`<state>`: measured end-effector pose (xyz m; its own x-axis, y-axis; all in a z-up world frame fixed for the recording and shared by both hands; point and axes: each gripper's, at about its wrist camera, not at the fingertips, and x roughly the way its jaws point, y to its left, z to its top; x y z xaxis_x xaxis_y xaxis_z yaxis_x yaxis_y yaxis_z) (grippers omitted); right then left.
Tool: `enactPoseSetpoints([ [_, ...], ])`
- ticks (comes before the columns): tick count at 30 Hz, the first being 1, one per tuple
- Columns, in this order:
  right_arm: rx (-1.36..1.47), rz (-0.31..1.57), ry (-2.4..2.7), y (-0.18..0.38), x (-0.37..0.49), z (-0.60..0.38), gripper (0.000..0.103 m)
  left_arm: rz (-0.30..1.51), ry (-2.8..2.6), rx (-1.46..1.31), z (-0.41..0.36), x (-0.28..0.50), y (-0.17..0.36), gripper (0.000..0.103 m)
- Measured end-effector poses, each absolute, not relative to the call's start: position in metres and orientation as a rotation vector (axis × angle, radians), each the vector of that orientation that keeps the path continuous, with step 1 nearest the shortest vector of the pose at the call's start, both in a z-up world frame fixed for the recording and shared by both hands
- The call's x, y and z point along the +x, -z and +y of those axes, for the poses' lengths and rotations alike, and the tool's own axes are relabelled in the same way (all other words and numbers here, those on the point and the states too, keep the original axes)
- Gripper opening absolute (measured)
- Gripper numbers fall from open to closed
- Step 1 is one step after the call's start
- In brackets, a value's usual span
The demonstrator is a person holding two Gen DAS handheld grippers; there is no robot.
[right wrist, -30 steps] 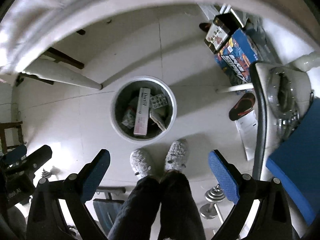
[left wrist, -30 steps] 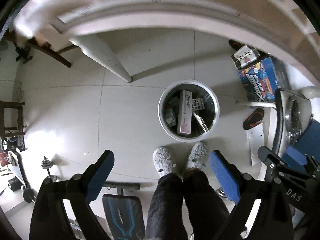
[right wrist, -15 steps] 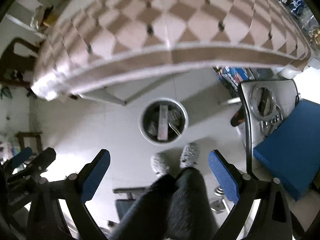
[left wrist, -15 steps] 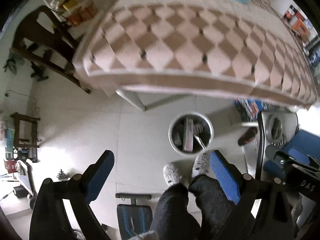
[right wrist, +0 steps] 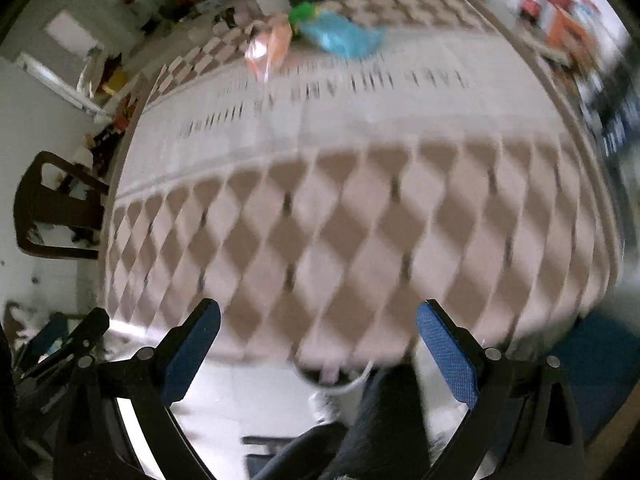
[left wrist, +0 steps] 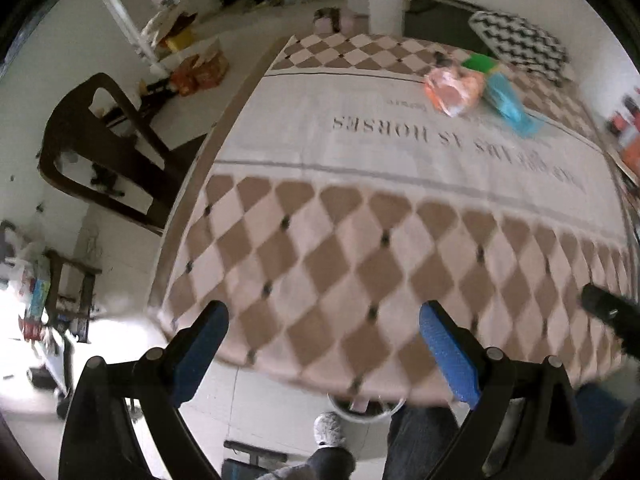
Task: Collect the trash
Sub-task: 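Move both tools back toward the table, then grasp the orange plastic bag with the left tool while the right tool grasps the green-blue snack bag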
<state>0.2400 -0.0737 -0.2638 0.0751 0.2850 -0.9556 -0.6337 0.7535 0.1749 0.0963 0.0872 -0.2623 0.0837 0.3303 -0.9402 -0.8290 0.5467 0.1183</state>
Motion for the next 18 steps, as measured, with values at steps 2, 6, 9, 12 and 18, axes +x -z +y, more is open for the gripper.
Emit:
enactPoseSetpoints([
  [2,-0.389,1.324,-0.728,0.262,0.288,-0.038,0.100,1.207,-0.947,-0.584,0.112,0.128,0.276,0.098],
  [6,-0.543,1.292,-0.754,0.271,0.377,0.041,0.100,1.253,-0.991,-0.639,0.148,0.183,0.296,0.098],
  [9,-0.679,1.288,-0.776,0.293,0.438,0.099,0.100,1.286,-1.024,-0.680,0.175,0.217,0.316,0.098],
  [12,-0.834,1.267,-0.806,0.321,0.484,0.155,0.100,1.304,-1.055,-0.732,0.203,0.242,0.332,0.098],
  [18,-0.956,1.289,-0.910,0.359,0.523,0.225,0.100,1.327,-1.083,-0.791,0.245,0.270,0.354,0.098],
])
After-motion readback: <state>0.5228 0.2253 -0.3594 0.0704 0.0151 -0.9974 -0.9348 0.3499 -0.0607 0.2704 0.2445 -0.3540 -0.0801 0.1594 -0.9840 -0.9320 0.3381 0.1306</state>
